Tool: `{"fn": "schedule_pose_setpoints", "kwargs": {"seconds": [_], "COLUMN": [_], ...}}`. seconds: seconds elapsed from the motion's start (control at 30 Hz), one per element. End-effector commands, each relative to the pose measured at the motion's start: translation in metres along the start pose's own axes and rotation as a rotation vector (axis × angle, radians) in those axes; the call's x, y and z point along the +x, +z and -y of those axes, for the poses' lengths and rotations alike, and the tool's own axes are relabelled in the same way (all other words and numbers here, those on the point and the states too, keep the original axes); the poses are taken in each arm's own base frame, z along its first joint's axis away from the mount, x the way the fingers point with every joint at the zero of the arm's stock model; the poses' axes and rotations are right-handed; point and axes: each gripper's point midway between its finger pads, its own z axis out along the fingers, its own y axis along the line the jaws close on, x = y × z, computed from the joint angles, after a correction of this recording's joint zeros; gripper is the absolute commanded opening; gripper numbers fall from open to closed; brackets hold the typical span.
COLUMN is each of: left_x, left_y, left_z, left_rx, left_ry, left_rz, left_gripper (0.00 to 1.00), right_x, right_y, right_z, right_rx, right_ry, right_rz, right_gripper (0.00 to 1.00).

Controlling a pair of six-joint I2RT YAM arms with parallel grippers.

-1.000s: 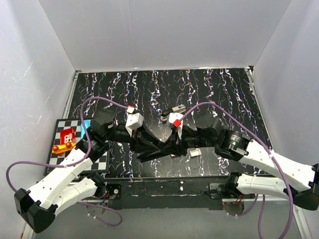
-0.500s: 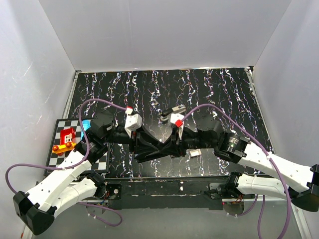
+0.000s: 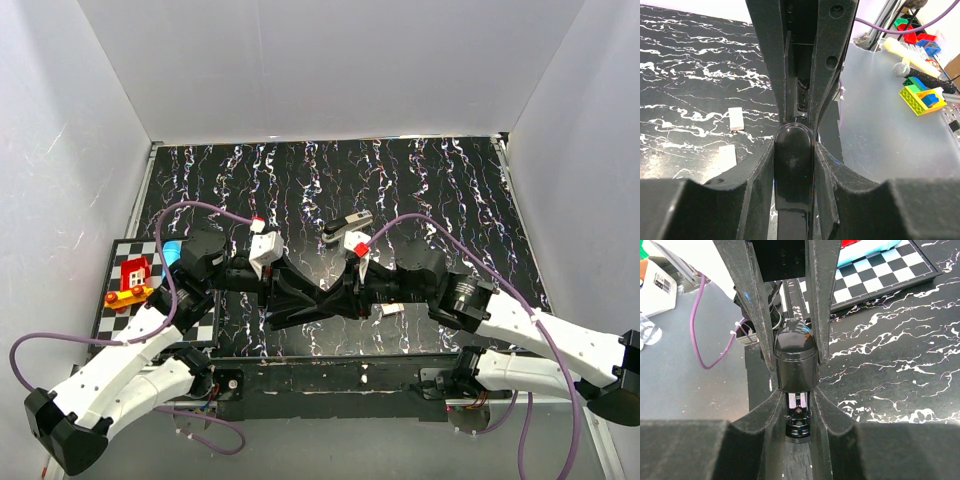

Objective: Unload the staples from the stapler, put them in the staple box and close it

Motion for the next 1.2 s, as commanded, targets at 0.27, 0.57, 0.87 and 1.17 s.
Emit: {"fn": "schedule_pose_setpoints", "kwargs": {"seconds": [0.27, 0.57, 0.87, 1.17], "left_x": [-0.081, -0.088, -0.099, -0.118], "left_y": [-0.023, -0.029, -0.04, -0.05], "left_z": [-0.013, -0.018, -0.02, -0.018], "left_rx": [-0.202, -0.259, -0.326, -0.368], "left_ry": [0.271, 0.29, 0.316, 0.337], "left_rz": [0.234, 0.258, 0.303, 0.34], "left_gripper": [0.0, 0.0, 0.0, 0.0], "right_x": [0.107, 0.113, 0.122, 0.134], "right_y": [-0.013, -0.012, -0.007, -0.004], "right_z": [-0.02, -0.026, -0.034, -0.04], "right_rx": [-0.033, -0.047, -0.068, -0.069], "right_ry": [0.204, 0.217, 0.23, 0.244], "right_rz": [-0.344, -0.353, -0.366, -0.388], "right_gripper": [0.01, 0.01, 0.01, 0.01]}}
